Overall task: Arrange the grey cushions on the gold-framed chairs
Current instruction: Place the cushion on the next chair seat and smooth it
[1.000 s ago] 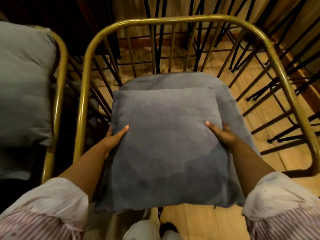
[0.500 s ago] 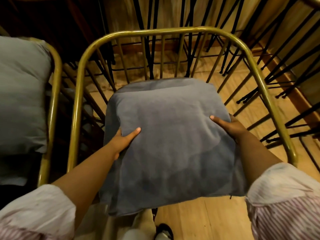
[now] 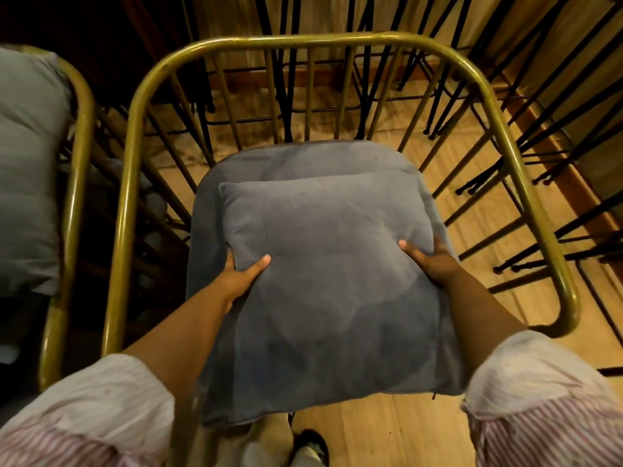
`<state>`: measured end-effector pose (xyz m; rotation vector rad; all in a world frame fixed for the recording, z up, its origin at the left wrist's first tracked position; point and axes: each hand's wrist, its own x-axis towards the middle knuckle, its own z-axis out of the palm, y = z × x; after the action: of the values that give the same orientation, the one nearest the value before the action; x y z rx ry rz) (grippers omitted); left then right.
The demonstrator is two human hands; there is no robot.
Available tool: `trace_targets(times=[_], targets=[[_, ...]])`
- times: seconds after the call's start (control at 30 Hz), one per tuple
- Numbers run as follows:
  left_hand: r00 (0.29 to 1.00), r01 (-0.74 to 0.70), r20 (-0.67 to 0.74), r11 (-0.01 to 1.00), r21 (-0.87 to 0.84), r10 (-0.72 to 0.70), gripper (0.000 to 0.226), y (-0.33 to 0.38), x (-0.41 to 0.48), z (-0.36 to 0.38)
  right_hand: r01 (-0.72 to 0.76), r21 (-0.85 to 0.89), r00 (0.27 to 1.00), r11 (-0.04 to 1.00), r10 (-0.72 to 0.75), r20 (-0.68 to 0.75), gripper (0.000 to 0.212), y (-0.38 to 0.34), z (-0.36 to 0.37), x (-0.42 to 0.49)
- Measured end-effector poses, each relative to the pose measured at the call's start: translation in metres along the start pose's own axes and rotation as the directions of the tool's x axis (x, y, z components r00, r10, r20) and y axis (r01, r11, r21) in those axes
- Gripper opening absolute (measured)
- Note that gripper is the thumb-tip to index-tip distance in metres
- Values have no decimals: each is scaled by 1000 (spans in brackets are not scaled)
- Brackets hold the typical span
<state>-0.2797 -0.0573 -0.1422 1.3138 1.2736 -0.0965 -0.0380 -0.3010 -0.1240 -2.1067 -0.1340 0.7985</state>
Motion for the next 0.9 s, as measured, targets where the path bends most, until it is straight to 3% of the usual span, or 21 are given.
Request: trace_targets(times=[0.07, 0.17, 0.2, 0.3, 0.53, 0.67, 0.9], targets=[[1000, 3, -23, 1000, -10, -3, 105, 2, -3, 2, 17, -71, 998, 997, -21, -54, 77, 2, 3, 2], [998, 7, -65, 998, 55, -4, 129, 0, 2, -1, -61, -200, 992, 978, 38, -119, 82, -6, 7, -2], [998, 9, -61, 998, 66, -5, 126, 0, 1, -2, -104, -274, 989, 956, 70, -131, 82, -11, 7, -5], [999, -35, -19, 993, 111, 38, 86, 22, -33, 2, -83, -420, 995, 903, 54, -82, 69, -36, 13, -26], [983, -161, -3, 877, 453, 182, 59, 65, -120, -19, 163, -360, 985, 919, -130, 113, 49, -97, 48, -106], [963, -237, 5, 832, 502, 271, 53, 69, -168, -57, 305, -349, 944, 886, -235, 231, 46, -135, 79, -150], [926, -191, -203, 860, 473, 317, 55, 60, -224, -151, 484, -250, 835, 839, -356, 420, 46, -205, 154, -210]])
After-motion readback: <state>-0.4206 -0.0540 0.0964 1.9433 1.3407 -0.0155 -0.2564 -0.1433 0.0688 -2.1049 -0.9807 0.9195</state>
